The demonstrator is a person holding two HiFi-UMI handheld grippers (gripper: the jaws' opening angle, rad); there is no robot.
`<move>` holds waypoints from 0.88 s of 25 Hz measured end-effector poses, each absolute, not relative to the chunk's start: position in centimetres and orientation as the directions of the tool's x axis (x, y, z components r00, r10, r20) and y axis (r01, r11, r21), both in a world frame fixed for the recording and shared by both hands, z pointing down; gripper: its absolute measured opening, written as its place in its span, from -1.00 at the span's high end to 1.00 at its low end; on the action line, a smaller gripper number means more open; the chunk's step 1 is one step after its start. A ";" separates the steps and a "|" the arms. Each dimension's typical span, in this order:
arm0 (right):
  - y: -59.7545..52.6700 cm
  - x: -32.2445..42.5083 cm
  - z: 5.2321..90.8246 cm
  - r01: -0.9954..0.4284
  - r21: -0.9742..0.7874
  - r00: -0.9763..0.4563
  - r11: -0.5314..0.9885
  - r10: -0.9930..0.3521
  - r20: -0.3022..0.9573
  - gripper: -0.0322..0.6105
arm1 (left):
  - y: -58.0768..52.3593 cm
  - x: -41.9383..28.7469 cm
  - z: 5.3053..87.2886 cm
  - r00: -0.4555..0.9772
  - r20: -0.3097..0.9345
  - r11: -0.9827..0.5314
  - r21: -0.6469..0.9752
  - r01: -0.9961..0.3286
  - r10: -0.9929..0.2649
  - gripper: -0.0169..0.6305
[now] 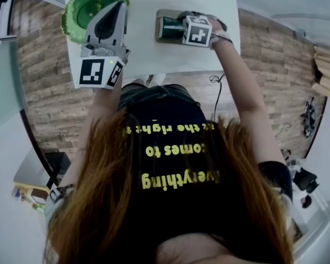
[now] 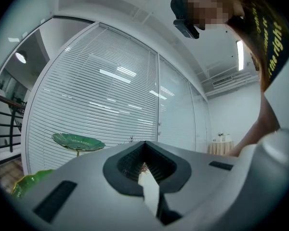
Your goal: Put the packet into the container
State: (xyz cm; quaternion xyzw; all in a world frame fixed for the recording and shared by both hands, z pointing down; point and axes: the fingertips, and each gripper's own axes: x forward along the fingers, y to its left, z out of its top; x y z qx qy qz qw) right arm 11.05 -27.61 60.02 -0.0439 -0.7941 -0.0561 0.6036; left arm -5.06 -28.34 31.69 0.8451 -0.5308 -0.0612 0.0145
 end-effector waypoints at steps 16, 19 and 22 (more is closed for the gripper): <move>-27.6 11.0 60.7 0.105 0.000 -0.245 0.994 0.026 0.969 -0.24 | -28.7 -4.3 31.8 0.456 -0.091 -0.463 0.104 -0.880 -0.886 0.94; -27.1 11.0 60.1 0.088 -0.050 -0.260 0.995 0.072 0.963 -0.30 | -28.7 -4.4 31.7 0.457 -0.091 -0.464 0.105 -0.879 -0.885 0.94; -27.2 10.6 58.7 0.074 -0.062 -0.305 0.995 0.082 0.949 -0.40 | -28.7 -4.5 31.7 0.451 -0.093 -0.459 0.102 -0.882 -0.887 0.94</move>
